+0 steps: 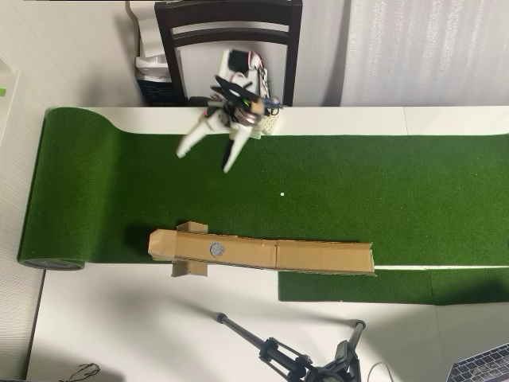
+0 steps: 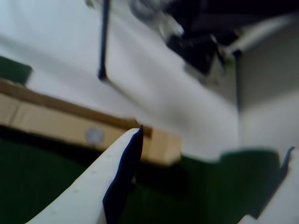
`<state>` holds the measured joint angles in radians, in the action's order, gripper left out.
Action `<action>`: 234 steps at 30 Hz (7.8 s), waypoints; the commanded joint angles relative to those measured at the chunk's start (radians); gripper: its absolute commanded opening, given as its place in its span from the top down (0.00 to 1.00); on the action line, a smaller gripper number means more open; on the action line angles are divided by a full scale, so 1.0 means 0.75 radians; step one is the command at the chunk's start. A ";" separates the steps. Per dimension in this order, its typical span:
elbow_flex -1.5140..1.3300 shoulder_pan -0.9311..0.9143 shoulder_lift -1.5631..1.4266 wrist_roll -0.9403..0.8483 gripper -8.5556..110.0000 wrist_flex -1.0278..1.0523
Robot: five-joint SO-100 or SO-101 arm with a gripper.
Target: Pick up the golf ball and place it on the gray mark at the back.
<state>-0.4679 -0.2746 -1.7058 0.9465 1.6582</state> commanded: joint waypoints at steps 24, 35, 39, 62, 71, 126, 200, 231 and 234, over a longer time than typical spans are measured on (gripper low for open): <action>-2.113 -0.084 -1.853 0.088 0.52 -0.423; -2.722 0.031 -2.328 0.090 0.52 -0.585; -2.857 0.227 -2.305 0.088 0.52 -0.738; -3.336 0.444 -2.303 0.172 0.52 -1.008; -3.412 0.452 -2.303 0.221 0.52 -0.992; -3.504 0.360 -2.305 0.710 0.91 -0.464; -3.637 0.278 -2.301 0.697 0.91 -0.513; -3.637 0.278 -2.301 0.693 0.91 -0.513; -3.637 0.278 -2.301 0.693 0.91 -0.513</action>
<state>-3.1186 -0.0629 -3.3425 1.4650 1.2839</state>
